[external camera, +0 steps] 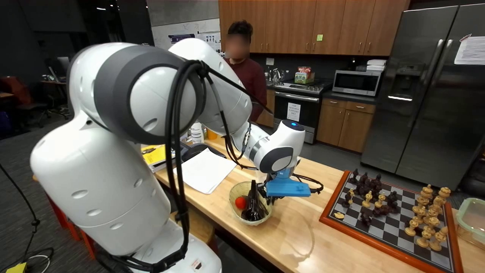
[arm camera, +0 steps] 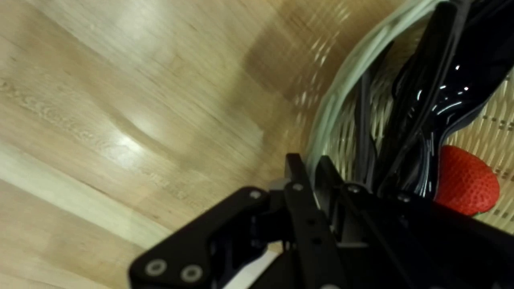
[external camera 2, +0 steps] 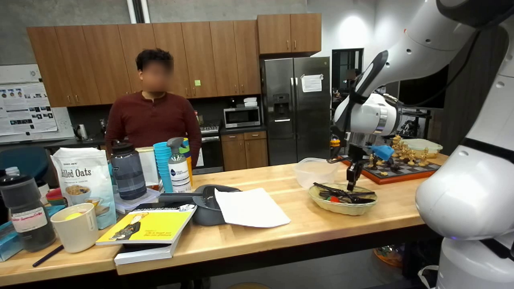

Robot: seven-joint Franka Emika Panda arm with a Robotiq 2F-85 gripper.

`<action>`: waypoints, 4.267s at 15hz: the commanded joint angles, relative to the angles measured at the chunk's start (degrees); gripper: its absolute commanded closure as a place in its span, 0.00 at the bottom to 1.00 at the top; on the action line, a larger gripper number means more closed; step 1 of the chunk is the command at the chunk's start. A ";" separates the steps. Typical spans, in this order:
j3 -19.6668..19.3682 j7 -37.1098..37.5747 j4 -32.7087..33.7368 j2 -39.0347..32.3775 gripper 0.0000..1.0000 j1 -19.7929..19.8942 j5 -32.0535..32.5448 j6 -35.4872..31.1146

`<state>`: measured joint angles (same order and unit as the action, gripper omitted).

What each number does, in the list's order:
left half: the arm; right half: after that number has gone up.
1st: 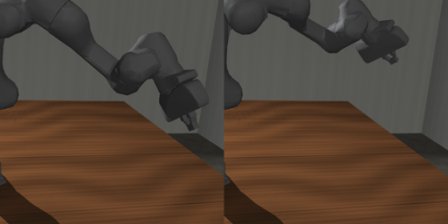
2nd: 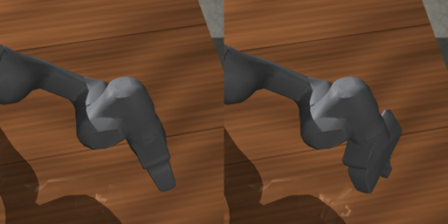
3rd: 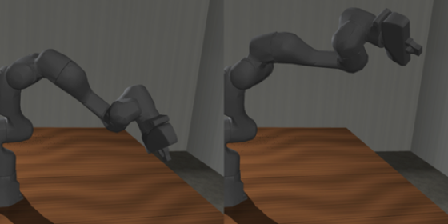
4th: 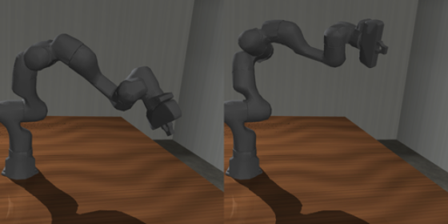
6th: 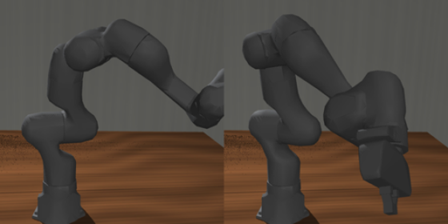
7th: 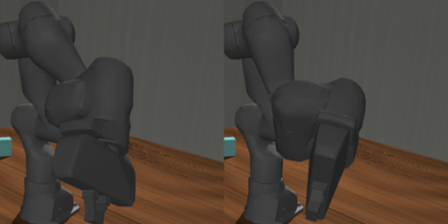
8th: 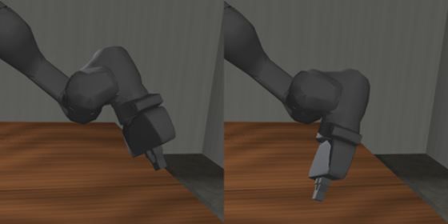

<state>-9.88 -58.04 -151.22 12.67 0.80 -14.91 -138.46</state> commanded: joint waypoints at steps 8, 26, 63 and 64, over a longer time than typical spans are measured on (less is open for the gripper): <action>2.31 3.92 -1.01 2.11 0.97 -0.24 2.90 -0.78; 8.21 28.01 4.54 11.28 0.97 -2.62 23.21 19.99; 17.21 37.25 -8.23 9.24 0.00 -20.26 18.54 -0.99; 17.44 37.41 -8.24 8.51 0.00 -20.62 17.88 -1.29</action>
<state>7.41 -19.77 -159.52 23.59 -18.42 5.24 -138.45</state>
